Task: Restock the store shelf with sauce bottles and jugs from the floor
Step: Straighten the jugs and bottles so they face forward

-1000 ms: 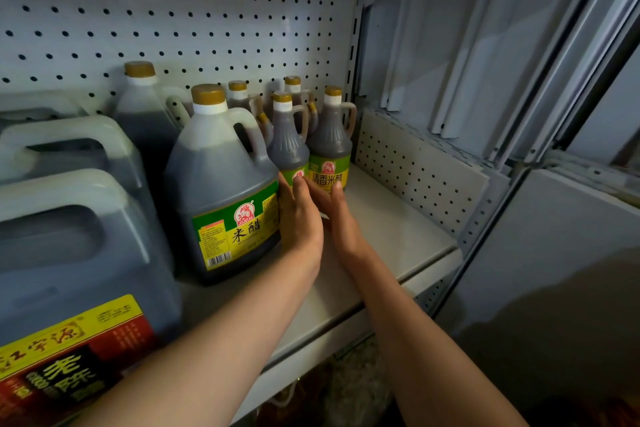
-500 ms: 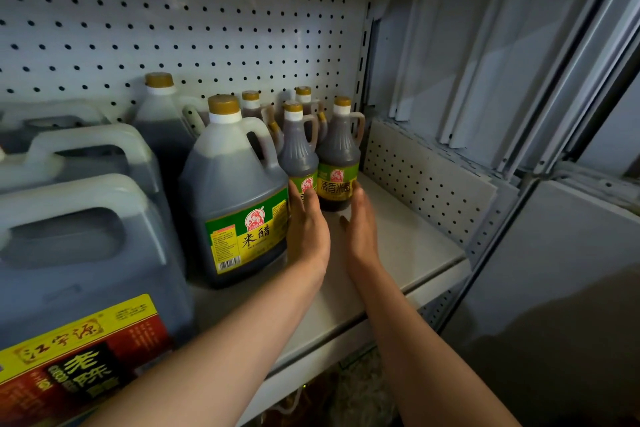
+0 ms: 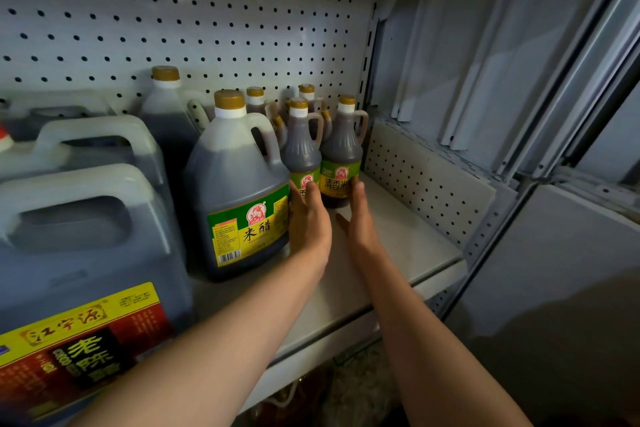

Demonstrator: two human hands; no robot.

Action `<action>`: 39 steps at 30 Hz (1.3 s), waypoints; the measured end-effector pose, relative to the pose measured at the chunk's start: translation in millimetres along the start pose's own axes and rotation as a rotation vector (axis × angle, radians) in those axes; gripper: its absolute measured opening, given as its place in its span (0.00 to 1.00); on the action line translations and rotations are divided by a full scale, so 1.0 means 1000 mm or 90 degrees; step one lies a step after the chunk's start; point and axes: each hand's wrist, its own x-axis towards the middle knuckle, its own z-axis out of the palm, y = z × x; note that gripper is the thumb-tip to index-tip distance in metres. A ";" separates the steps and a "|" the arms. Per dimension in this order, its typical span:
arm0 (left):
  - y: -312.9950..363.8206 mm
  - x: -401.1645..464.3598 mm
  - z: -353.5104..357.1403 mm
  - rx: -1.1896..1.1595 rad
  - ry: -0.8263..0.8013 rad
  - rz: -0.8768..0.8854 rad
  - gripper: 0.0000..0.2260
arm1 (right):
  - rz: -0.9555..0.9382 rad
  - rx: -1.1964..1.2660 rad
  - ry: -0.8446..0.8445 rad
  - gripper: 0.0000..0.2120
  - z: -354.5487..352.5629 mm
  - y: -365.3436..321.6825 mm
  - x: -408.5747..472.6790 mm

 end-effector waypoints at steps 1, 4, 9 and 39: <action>0.001 -0.001 -0.001 0.003 -0.002 -0.006 0.25 | -0.002 -0.007 -0.008 0.27 -0.001 0.001 0.000; 0.005 -0.007 -0.006 0.022 -0.020 -0.026 0.26 | -0.018 -0.012 -0.008 0.27 0.000 0.001 -0.001; 0.008 -0.031 -0.033 0.025 -0.066 0.038 0.23 | -0.040 -0.014 0.025 0.33 0.020 0.003 -0.021; 0.019 -0.090 -0.136 0.121 -0.022 0.139 0.30 | -0.026 -0.044 -0.059 0.29 0.086 0.000 -0.091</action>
